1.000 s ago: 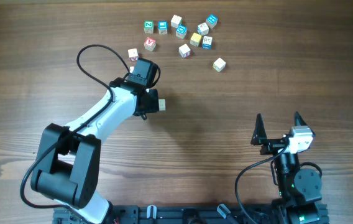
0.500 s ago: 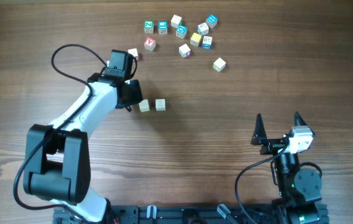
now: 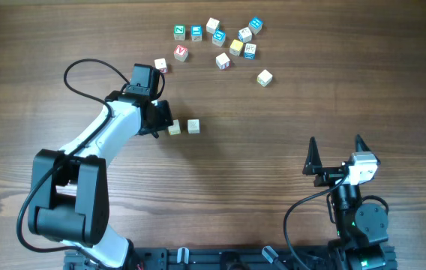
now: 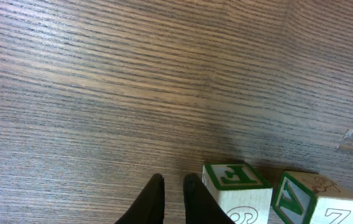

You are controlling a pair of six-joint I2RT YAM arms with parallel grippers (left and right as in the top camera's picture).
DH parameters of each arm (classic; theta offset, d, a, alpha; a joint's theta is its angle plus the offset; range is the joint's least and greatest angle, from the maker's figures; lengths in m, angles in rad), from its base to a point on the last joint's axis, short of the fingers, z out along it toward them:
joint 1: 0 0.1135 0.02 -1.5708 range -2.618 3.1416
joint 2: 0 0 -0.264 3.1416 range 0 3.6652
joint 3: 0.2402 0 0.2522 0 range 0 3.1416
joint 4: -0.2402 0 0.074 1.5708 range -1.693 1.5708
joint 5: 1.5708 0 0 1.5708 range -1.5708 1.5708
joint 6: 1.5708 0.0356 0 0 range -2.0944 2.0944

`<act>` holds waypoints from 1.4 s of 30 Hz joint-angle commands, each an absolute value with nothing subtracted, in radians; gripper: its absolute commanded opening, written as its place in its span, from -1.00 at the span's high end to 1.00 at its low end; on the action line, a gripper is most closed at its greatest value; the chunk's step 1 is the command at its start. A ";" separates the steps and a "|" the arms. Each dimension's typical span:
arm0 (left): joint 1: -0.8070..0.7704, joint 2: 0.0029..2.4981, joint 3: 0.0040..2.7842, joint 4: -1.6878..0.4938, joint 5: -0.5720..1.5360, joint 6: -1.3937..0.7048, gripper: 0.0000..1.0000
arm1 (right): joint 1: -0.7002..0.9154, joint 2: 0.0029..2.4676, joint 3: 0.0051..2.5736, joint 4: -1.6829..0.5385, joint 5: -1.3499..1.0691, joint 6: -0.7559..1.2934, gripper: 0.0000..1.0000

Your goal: Form a horizontal line

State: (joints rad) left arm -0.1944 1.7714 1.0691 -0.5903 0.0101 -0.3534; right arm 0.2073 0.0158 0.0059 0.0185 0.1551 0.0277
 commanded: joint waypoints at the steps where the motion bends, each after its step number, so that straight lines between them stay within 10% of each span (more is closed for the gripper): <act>1: -0.194 1.804 1.058 -0.586 0.027 -0.351 0.74 | 0.202 0.011 0.006 0.022 0.165 0.019 -0.99; 42: -0.152 1.765 1.329 -0.447 -0.091 -0.329 0.92 | 0.202 0.011 0.006 0.022 0.165 0.019 -0.99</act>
